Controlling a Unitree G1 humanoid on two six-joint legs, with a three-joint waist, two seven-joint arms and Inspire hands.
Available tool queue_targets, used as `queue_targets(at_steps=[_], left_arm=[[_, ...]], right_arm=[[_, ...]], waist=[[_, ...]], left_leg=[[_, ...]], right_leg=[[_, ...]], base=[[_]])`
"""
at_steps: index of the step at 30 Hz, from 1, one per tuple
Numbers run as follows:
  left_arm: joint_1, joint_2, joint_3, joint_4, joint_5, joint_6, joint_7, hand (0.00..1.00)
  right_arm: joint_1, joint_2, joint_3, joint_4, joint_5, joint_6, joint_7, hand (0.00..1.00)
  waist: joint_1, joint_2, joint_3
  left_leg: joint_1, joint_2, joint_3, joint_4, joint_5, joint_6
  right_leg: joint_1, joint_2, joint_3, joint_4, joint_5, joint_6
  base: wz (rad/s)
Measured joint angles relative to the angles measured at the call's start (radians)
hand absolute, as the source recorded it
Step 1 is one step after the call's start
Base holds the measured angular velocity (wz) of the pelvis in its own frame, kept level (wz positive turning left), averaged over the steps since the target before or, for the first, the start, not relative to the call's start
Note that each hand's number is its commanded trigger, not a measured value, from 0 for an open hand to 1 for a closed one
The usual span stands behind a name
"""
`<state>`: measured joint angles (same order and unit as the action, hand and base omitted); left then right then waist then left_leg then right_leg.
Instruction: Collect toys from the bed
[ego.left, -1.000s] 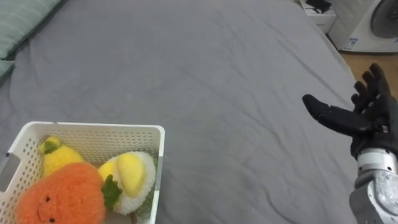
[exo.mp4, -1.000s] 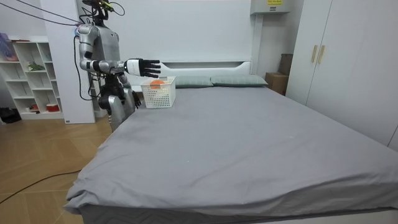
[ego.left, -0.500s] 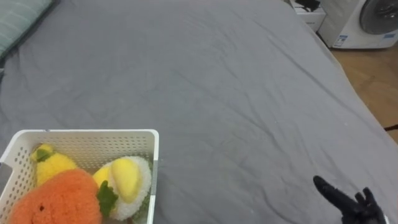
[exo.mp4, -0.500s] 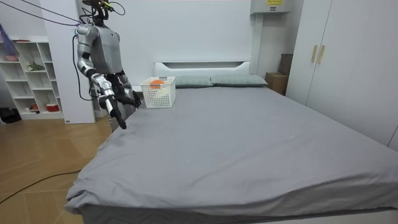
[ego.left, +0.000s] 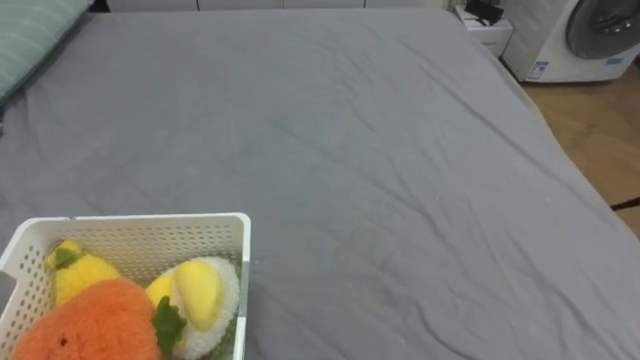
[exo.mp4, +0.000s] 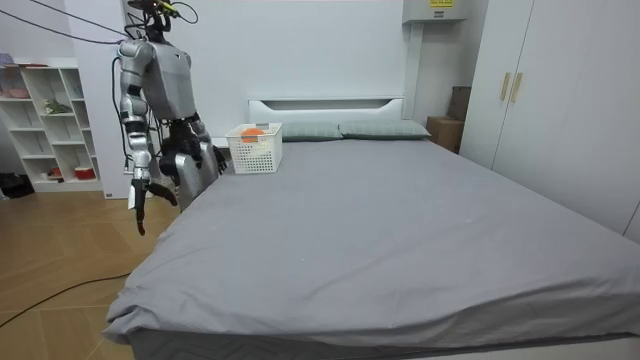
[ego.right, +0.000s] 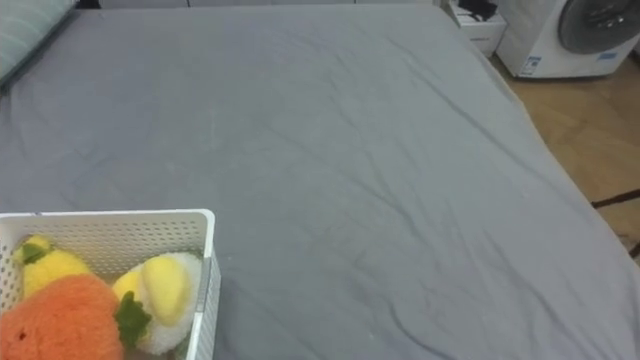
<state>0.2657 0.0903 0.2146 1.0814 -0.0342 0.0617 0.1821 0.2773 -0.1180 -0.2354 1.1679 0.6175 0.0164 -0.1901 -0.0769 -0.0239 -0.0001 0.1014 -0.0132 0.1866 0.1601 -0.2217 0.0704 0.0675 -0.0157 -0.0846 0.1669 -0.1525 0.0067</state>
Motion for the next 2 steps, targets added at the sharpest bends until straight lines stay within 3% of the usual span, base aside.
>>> queue_targets(at_steps=[2], left_arm=[[0.0, 0.0, 0.0, 0.002, 0.009, 0.004, 0.0, 0.0]], right_arm=[[-0.004, 0.0, 0.02, 0.032, -0.063, 0.008, 0.042, 0.0]], waist=[[0.002, 0.001, 0.0005]], left_leg=[[0.005, 0.0, 0.0, 0.0, -0.001, 0.0]], right_leg=[[0.003, 0.0, 0.001, -0.003, -0.002, 0.0]], base=[[0.0]])
